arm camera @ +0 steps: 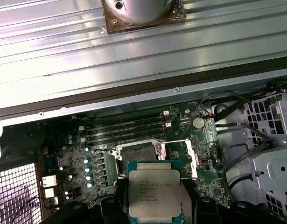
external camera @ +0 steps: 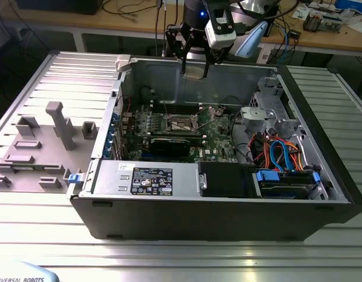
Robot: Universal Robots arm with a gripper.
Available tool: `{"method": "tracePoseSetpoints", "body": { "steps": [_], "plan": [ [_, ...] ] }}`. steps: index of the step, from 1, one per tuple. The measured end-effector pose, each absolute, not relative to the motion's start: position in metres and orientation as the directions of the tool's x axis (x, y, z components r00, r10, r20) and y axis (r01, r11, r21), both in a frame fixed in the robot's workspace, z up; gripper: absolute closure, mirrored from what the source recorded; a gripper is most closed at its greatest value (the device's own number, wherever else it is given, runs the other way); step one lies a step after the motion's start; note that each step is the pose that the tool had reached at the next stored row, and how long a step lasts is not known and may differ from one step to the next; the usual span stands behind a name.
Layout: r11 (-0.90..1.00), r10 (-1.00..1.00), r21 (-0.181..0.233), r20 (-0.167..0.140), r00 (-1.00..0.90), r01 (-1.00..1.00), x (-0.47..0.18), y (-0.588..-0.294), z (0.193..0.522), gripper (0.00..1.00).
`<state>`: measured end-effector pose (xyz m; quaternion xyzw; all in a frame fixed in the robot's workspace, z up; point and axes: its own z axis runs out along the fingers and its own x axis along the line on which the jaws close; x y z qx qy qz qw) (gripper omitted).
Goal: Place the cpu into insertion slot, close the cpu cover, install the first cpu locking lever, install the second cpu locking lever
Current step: 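Place the cpu into insertion slot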
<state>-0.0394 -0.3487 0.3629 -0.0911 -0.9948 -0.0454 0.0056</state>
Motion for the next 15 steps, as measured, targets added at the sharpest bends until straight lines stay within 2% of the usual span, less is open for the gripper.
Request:
{"method": "tracePoseSetpoints", "body": {
  "steps": [6,15],
  "plan": [
    [0.962,0.258,0.089,0.019,-0.966,0.259,-0.0394,-0.3487,0.3625,0.46],
    [0.961,0.262,0.089,0.019,-0.965,0.263,-0.0393,-0.3487,0.3625,0.46]
  ]
}}
